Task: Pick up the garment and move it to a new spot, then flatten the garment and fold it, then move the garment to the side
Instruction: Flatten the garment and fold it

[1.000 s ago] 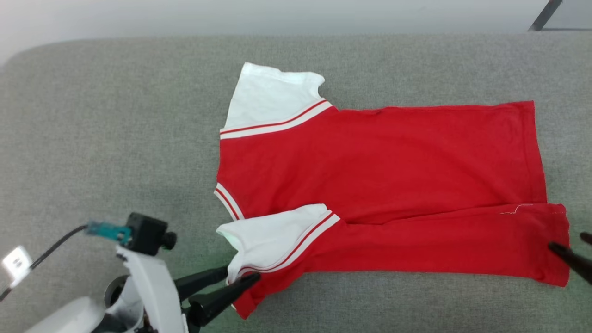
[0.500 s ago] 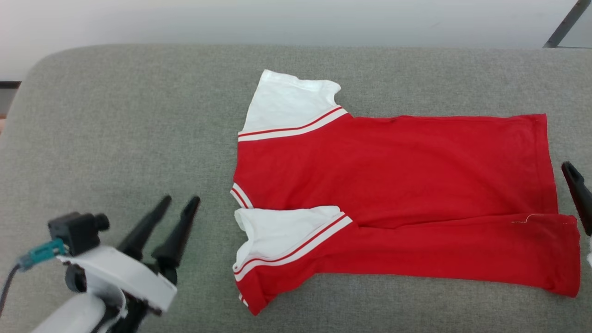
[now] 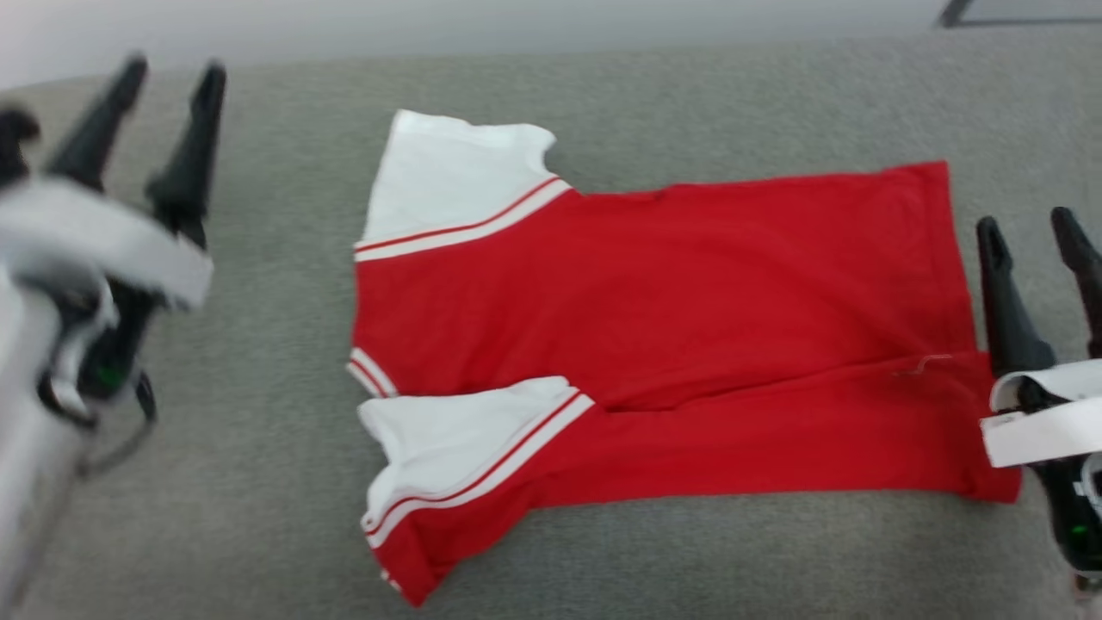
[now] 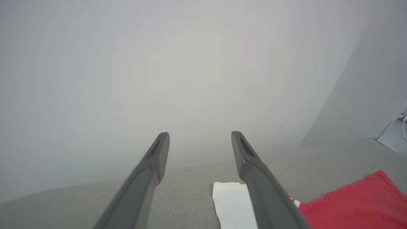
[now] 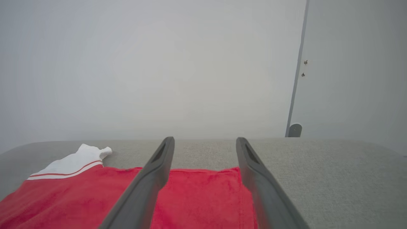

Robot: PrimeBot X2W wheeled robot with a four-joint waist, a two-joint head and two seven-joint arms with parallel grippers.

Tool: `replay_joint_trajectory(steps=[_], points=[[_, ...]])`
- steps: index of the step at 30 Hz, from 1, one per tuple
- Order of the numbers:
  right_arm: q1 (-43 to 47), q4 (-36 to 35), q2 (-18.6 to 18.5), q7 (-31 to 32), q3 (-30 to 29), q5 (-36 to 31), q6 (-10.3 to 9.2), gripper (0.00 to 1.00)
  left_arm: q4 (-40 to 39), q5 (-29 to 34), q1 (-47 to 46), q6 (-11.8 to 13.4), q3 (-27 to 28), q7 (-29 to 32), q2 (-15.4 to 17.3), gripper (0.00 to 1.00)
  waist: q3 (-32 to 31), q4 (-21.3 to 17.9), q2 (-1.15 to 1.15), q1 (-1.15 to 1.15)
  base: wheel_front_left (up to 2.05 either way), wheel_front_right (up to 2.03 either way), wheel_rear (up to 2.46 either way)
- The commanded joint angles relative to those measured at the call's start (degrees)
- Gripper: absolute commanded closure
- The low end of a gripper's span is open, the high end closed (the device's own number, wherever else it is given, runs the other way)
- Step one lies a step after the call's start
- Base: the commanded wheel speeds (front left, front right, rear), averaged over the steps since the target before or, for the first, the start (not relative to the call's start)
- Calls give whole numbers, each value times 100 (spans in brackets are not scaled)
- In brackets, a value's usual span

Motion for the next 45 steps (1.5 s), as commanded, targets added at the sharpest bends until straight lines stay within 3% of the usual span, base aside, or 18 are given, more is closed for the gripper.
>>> replay_joint_trajectory(steps=[1,11,16,21,28,34,36,37,38,39,40,45], points=[[-91,78,47,-111,76,-34,-6,0,136,128,-276,-69,-81,110,-3,0,313,-367,0,0,0,0,0],[-591,523,246,-688,776,-59,-6,0,2133,483,-2619,-619,-680,1666,-196,0,934,-1103,0,0,0,0,0],[-650,448,267,-765,857,3,-6,0,3052,-17,-3010,-742,-1129,3466,-250,0,1069,-1354,0,0,0,0,0],[-606,301,250,-734,944,-16,-6,0,3157,-594,-3190,-745,-1429,5019,-79,0,1162,-1479,0,0,0,0,0],[-723,107,288,-596,1078,70,-6,0,3376,-795,-3275,-736,-1571,5564,111,0,1331,-1581,0,0,0,0,0],[-757,17,192,-522,1031,216,-6,0,3416,-1378,-3081,-740,-1445,5871,-150,0,1384,-1564,0,0,0,0,0],[-753,0,156,-492,986,267,-6,0,3344,-1476,-3047,-741,-1477,5969,-171,51,1385,-1538,0,0,0,0,0],[-765,-6,138,-475,965,280,-6,0,3312,-1499,-3037,-741,-1487,5972,-161,61,1386,-1525,0,0,0,0,0],[-785,-13,126,-456,944,269,-6,0,3276,-1528,-3020,-741,-1490,5972,-163,84,1385,-1514,0,0,0,0,0],[-785,-13,126,-456,944,269,-6,0,3276,-1528,-3020,-741,-1490,5972,-163,84,1385,-1514,0,0,0,0,0],[-807,-20,114,-433,926,292,-6,0,3260,-1572,-3000,-741,-1485,5985,-173,100,1382,-1506,0,0,0,0,0],[-1073,65,-141,32,976,371,-6,0,3161,-1622,-3028,-739,-1508,5894,-112,100,1398,-1469,0,0,0,0,0]])
